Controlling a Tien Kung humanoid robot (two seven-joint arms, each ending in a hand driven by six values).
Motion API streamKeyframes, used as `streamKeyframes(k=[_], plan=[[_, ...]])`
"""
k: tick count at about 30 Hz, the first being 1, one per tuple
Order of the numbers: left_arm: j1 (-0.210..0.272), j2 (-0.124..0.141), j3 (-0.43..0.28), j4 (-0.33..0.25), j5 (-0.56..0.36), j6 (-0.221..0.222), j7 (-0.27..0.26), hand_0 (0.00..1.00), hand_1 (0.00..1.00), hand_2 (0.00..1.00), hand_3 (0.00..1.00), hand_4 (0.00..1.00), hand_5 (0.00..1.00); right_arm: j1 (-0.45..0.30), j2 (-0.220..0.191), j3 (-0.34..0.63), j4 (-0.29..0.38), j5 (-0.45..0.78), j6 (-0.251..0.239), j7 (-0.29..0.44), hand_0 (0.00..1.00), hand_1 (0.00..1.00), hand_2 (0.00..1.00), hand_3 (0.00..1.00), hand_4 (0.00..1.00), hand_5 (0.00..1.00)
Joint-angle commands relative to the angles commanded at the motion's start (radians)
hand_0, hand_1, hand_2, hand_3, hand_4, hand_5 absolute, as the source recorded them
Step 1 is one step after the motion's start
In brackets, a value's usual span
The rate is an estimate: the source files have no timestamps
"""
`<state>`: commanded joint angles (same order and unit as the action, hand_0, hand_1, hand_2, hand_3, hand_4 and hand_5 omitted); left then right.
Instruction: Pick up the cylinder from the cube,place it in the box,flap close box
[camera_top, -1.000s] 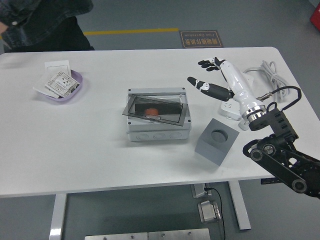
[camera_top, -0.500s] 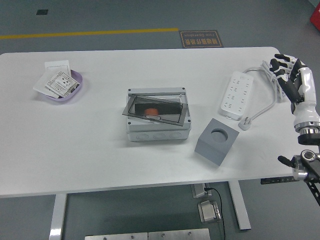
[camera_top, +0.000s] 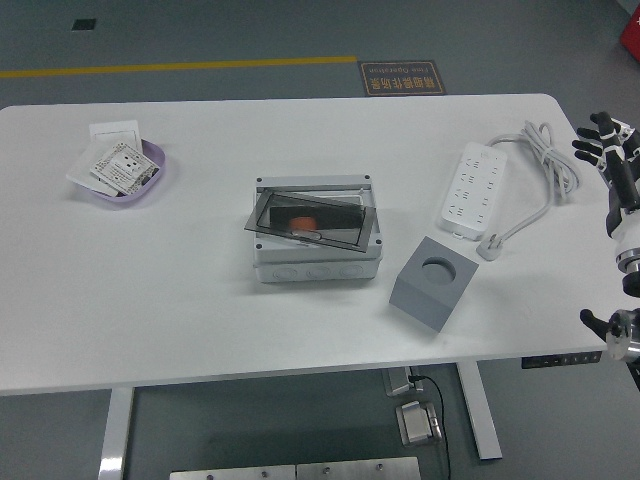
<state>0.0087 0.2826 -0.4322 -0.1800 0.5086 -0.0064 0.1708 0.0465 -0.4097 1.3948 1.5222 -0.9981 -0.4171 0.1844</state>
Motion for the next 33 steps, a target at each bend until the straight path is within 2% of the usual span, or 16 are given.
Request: streamKeyframes(k=[1, 2, 7, 8, 13, 14, 25, 31, 33], plan=[[0.001, 0.001, 0.013, 0.0, -0.006, -0.001, 0.0, 0.64, 0.67, 0.548, 0.554, 0.475, 0.073, -0.003, -0.001, 0.001, 0.008, -0.022, 0.0, -0.012, 0.76, 0.668, 0.673, 0.726, 0.957, 0.664], [0.001, 0.001, 0.023, 0.0, -0.012, -0.001, -0.001, 0.64, 0.669, 0.547, 0.555, 0.475, 0.071, -0.004, -0.002, 0.003, 0.015, -0.043, 0.0, -0.023, 0.848, 0.742, 0.756, 0.782, 0.998, 0.465], [-0.003, 0.0, 0.035, 0.0, -0.031, -0.001, -0.005, 0.64, 0.669, 0.547, 0.555, 0.475, 0.071, -0.002, -0.002, 0.006, 0.031, -0.108, -0.002, -0.05, 0.848, 0.742, 0.756, 0.782, 0.998, 0.465], [-0.006, 0.0, 0.033, 0.0, -0.031, -0.001, -0.006, 0.64, 0.668, 0.547, 0.555, 0.475, 0.07, -0.002, 0.0, 0.006, 0.03, -0.107, -0.002, -0.05, 0.835, 0.736, 0.74, 0.86, 0.796, 0.155], [-0.016, 0.002, 0.019, 0.0, -0.023, -0.001, -0.004, 0.64, 0.668, 0.547, 0.555, 0.475, 0.07, -0.004, 0.005, 0.014, 0.019, -0.083, -0.009, -0.042, 0.835, 0.736, 0.74, 0.86, 0.796, 0.155], [-0.018, 0.003, 0.017, 0.0, -0.022, 0.0, -0.004, 0.64, 0.668, 0.547, 0.555, 0.476, 0.069, -0.005, 0.006, 0.016, 0.018, -0.08, -0.01, -0.042, 0.829, 0.732, 0.745, 0.885, 0.726, 0.09], [-0.026, 0.01, 0.014, 0.0, -0.032, 0.0, -0.001, 0.64, 0.668, 0.548, 0.555, 0.475, 0.069, 0.001, 0.01, 0.02, 0.012, -0.107, -0.011, -0.064, 0.829, 0.728, 0.738, 0.871, 0.725, 0.111], [-0.025, 0.013, 0.01, 0.0, -0.035, 0.0, 0.001, 0.64, 0.668, 0.548, 0.556, 0.476, 0.068, -0.001, 0.012, 0.014, -0.01, -0.089, -0.019, -0.018, 0.834, 0.735, 0.732, 0.855, 0.718, 0.119], [-0.023, 0.012, -0.001, 0.0, -0.025, 0.0, 0.004, 0.64, 0.67, 0.548, 0.556, 0.478, 0.07, 0.002, 0.014, 0.012, -0.02, -0.087, -0.02, -0.008, 0.832, 0.734, 0.716, 0.82, 0.716, 0.123]])
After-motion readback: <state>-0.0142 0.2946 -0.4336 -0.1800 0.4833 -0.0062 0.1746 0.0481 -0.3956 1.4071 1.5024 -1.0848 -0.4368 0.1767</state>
